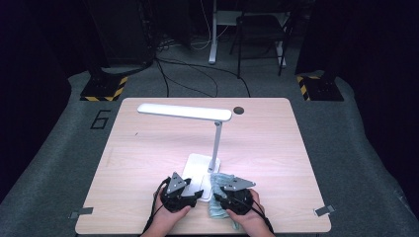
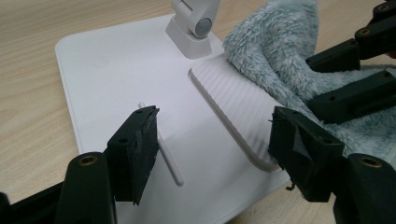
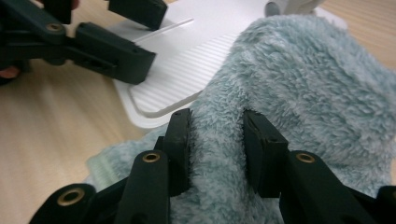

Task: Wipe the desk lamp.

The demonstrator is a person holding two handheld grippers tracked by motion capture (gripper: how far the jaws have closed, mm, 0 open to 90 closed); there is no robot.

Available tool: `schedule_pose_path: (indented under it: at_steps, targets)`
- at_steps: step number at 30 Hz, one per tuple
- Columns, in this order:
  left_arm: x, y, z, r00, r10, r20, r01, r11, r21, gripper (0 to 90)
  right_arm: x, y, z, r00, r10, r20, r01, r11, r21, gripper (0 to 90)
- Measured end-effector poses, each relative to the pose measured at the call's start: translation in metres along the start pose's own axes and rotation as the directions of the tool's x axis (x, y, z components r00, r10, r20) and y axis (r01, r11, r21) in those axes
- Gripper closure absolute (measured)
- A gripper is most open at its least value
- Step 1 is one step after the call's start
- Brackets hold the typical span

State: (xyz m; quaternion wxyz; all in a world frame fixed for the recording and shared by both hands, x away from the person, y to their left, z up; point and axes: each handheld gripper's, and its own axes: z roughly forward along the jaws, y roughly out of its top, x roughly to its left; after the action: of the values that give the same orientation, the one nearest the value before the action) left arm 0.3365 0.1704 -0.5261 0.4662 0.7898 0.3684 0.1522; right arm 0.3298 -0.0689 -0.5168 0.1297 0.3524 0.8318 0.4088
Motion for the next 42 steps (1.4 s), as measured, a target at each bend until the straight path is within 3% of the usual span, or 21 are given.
schedule_pose_path:
  at_steps: [5, 6, 11, 12, 14, 15, 20, 22, 24, 27, 31, 35, 37, 42]
  targets:
    - [0.0, 0.0, 0.0, 1.0, 0.001, 0.0, -0.001, 1.0, 0.0, 32.8, -0.011, 0.004, 0.006, 0.9977, -0.041, 0.053, 0.041, 0.999, -0.004, 64.5]
    - [0.0, 0.0, 0.0, 1.0, 0.002, 0.0, -0.002, 1.0, 0.0, 32.8, -0.013, 0.006, 0.007, 0.9974, -0.022, 0.069, 0.022, 1.0, -0.004, 64.2]
    - [0.0, 0.0, 0.0, 1.0, 0.001, 0.0, -0.001, 1.0, 0.0, 32.9, -0.026, 0.011, 0.013, 0.9928, -0.017, 0.119, 0.02, 1.0, -0.02, 59.0]
    - [0.0, 0.0, 0.0, 1.0, -0.003, 0.001, 0.003, 1.0, -0.001, 32.9, -0.028, 0.012, 0.013, 0.9925, 0.014, 0.122, -0.01, 1.0, -0.028, 55.8]
    - [0.0, 0.0, 0.0, 1.0, -0.002, -0.001, 0.002, 1.0, -0.001, 32.9, -0.031, 0.013, 0.011, 0.993, 0.03, 0.114, -0.026, 0.999, -0.039, 47.4]
    - [0.0, 0.0, 0.0, 1.0, 0.001, 0.0, -0.001, 1.0, 0.0, 32.8, -0.029, 0.013, 0.01, 0.9916, 0.055, 0.117, -0.05, 0.997, -0.052, 43.6]
    - [0.0, 0.0, 0.0, 1.0, -0.002, -0.001, 0.002, 1.0, -0.001, 32.8, -0.021, 0.014, -0.002, 0.9857, 0.036, 0.165, -0.021, 0.996, -0.087, 34.3]
    - [0.0, 0.0, 0.0, 1.0, -0.002, -0.001, 0.002, 1.0, -0.001, 32.8, -0.02, 0.012, -0.008, 0.9777, 0.036, 0.207, -0.015, 0.995, -0.103, 32.2]
    - [0.0, 0.0, 0.0, 1.0, -0.002, -0.001, 0.002, 1.0, -0.001, 32.8, -0.022, 0.009, -0.009, 0.9761, 0.058, 0.209, -0.039, 0.995, -0.094, 30.3]
    - [0.0, 0.0, 0.0, 1.0, -0.002, 0.0, 0.002, 1.0, 0.0, 32.8, -0.027, 0.006, -0.005, 0.9749, 0.055, 0.216, -0.043, 0.997, -0.061, 28.4]
    - [0.0, 0.0, -0.001, 1.0, -0.002, 0.009, 0.002, 0.9999, 0.012, 32.8, -0.033, 0.001, 0.003, 0.9812, 0.099, 0.166, -0.096, 0.995, -0.027, 24.9]
    - [0.001, 0.0, 0.0, 1.0, -0.001, 0.004, 0.001, 1.0, 0.002, 32.7, -0.035, -0.002, 0.006, 0.9858, 0.089, 0.142, -0.088, 0.996, -0.008, 23.7]
    - [0.001, 0.0, 0.0, 1.0, -0.002, 0.004, 0.002, 1.0, 0.001, 32.7, -0.034, -0.002, 0.008, 0.9836, 0.1, 0.15, -0.099, 0.995, -0.015, 23.8]
    - [0.001, 0.001, 0.0, 1.0, 0.0, 0.007, 0.0, 1.0, 0.007, 32.5, -0.029, -0.002, 0.011, 0.9895, 0.069, 0.127, -0.066, 0.997, -0.028, 38.8]
